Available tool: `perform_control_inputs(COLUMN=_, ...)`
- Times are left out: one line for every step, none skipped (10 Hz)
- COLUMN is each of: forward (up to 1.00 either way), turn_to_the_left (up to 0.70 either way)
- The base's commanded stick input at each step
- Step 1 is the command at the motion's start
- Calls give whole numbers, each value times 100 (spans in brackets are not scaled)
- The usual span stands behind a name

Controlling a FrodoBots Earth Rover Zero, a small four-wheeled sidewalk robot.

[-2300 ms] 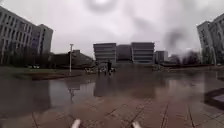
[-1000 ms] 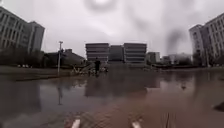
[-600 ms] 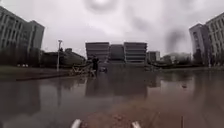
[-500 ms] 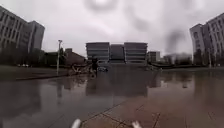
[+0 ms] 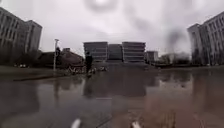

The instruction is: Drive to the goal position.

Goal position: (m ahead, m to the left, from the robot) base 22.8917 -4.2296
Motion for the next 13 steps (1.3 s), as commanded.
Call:
perform_control_inputs(forward=70, turn_to_the_left=0)
perform_control_inputs(forward=70, turn_to_the_left=0)
perform_control_inputs(forward=70, turn_to_the_left=0)
perform_control_inputs(forward=70, turn_to_the_left=0)
perform_control_inputs(forward=70, turn_to_the_left=0)
perform_control_inputs(forward=70, turn_to_the_left=0)
perform_control_inputs(forward=70, turn_to_the_left=0)
perform_control_inputs(forward=70, turn_to_the_left=0)
perform_control_inputs(forward=70, turn_to_the_left=0)
perform_control_inputs(forward=70, turn_to_the_left=0)
perform_control_inputs(forward=70, turn_to_the_left=0)
perform_control_inputs(forward=70, turn_to_the_left=0)
perform_control_inputs(forward=70, turn_to_the_left=0)
